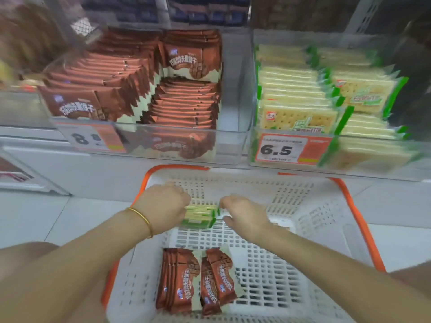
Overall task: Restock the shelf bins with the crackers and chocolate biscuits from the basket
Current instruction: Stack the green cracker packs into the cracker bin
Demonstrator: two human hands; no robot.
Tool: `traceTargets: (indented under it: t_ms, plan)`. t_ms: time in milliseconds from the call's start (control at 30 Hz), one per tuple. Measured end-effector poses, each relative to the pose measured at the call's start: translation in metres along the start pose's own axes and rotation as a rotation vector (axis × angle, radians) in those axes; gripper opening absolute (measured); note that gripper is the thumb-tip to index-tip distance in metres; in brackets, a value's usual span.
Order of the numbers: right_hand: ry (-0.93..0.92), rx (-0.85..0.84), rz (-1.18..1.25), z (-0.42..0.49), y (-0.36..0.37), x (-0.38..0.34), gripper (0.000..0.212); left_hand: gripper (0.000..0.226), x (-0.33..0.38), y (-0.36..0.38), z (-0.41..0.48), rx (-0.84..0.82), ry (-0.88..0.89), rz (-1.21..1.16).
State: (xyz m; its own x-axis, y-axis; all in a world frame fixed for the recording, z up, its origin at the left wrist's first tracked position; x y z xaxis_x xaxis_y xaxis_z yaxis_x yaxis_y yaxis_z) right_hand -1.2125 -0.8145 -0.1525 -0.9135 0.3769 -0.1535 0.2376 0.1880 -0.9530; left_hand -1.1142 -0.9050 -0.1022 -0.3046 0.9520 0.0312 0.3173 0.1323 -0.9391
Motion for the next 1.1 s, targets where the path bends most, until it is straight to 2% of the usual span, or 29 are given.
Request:
traceTargets:
  t_ms: [67,233,367,500,567,633,667,767,833,900,967,1033,1100]
  plan:
    - [0.031,-0.081,-0.008,0.036,0.046,-0.002,0.029,0.029,-0.017,0.009,0.003,-0.085,-0.099,0.03]
    - [0.16,-0.178,-0.039,0.071,0.126,-0.015,0.029,0.03,-0.024,0.003,0.009,-0.036,-0.119,-0.021]
    - [0.258,-0.099,-0.032,0.076,0.14,-0.017,0.034,0.03,-0.035,0.001,0.005,-0.038,-0.144,-0.069]
    - [0.171,-0.088,-0.05,0.071,0.131,-0.016,0.017,0.031,-0.041,0.008,0.002,-0.1,-0.2,-0.109]
    - [0.13,-0.078,-0.032,0.058,0.111,-0.011,0.015,0.03,-0.036,0.013,0.002,-0.142,-0.225,-0.189]
    - [0.112,-0.001,-0.009,0.037,0.078,-0.004,0.018,0.034,-0.027,0.024,0.003,-0.22,-0.276,-0.377]
    - [0.104,0.083,-0.002,0.023,0.056,-0.002,0.019,0.042,-0.019,0.033,0.003,-0.28,-0.321,-0.545]
    - [0.041,0.378,-0.078,-0.029,-0.005,-0.007,0.033,0.066,0.018,0.063,-0.001,-0.414,-0.561,-1.406]
    - [-0.047,0.505,-0.139,-0.063,-0.031,-0.018,0.04,0.052,0.045,0.061,0.005,-0.332,-0.578,-1.851]
    - [-0.141,0.489,-0.158,-0.089,-0.04,-0.025,0.032,0.026,0.059,0.05,0.01,-0.14,-0.534,-2.008]
    - [-0.166,0.415,-0.102,-0.109,-0.047,-0.018,0.036,0.016,0.069,0.038,0.009,-0.062,-0.495,-2.065]
    - [-0.08,0.426,0.072,-0.127,-0.064,0.003,0.037,0.023,0.079,0.028,0.007,-0.119,-0.43,-2.093]
    - [0.086,0.474,0.265,-0.139,-0.082,0.034,0.025,0.034,0.088,0.017,0.004,-0.239,-0.34,-2.057]
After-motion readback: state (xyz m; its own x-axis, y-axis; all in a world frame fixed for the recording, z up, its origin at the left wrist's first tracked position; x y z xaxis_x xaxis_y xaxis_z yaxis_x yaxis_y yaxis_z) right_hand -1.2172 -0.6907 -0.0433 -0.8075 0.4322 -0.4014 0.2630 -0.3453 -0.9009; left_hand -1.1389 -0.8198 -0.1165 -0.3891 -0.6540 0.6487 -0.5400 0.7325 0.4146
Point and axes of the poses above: each hand's wrist, its own z-axis towards the middle knuckle, its own y-axis out of the palm, x = y × z, the point moved 8 cm from there along z, towards the middle knuckle, and after that the axes turned 10 degrees about -z, right-handed, at the moved point
